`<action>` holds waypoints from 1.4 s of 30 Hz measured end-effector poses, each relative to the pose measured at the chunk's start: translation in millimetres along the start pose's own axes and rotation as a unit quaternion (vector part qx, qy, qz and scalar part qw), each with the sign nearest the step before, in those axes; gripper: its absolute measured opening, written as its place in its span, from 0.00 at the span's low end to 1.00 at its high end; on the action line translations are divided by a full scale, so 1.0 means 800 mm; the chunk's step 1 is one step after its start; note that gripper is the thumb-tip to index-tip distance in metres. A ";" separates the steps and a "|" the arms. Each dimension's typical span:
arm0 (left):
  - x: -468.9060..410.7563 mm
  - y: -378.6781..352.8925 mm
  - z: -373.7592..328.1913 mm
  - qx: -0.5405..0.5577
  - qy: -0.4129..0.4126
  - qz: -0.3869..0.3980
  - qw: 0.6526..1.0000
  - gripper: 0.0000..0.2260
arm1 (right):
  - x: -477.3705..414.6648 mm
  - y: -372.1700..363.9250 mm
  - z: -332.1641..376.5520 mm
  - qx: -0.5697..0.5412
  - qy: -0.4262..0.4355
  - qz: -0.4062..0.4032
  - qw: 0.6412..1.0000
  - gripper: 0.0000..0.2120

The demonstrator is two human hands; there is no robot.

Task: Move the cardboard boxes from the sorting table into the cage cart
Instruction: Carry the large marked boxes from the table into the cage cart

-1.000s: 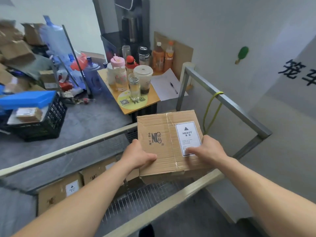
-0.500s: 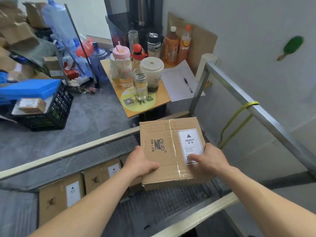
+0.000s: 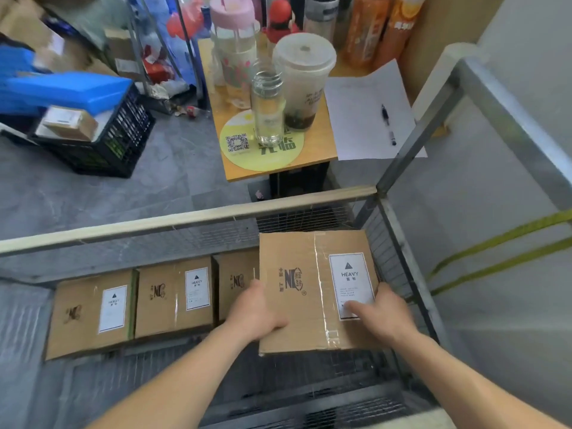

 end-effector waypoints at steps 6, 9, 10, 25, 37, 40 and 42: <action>-0.069 -0.062 0.019 0.008 0.013 0.017 1.000 0.30 | -0.065 -0.034 -0.032 -0.023 -0.020 -0.013 0.999 0.24; -0.108 -0.087 0.028 0.017 0.015 0.021 1.000 0.31 | -0.103 -0.053 -0.043 -0.028 -0.024 -0.026 0.999 0.25; -0.120 -0.094 0.032 0.021 0.017 0.023 0.999 0.32 | -0.115 -0.059 -0.045 -0.031 -0.025 -0.030 0.999 0.24; -0.222 -0.185 0.028 0.026 -0.021 0.033 0.999 0.40 | -0.231 -0.100 -0.113 -0.087 -0.081 -0.108 0.987 0.25; -0.230 -0.179 0.018 0.056 -0.014 0.034 0.998 0.36 | -0.240 -0.082 -0.099 -0.077 -0.051 -0.142 0.986 0.22; -0.232 -0.190 0.022 0.066 -0.001 0.044 0.997 0.37 | -0.239 -0.075 -0.105 -0.054 -0.043 -0.159 0.985 0.26; -0.233 -0.194 0.028 0.070 0.010 0.047 0.996 0.38 | -0.238 -0.078 -0.104 -0.043 -0.036 -0.150 0.987 0.27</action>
Point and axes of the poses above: each hand's wrist, its own x-axis away from the middle knuckle, its own y-axis out of the back of the hand, z = x × y, the point moved 7 cm from there along -x, towards the middle knuckle, and after that the axes turned 4 degrees about -y, right-handed, at the moved point
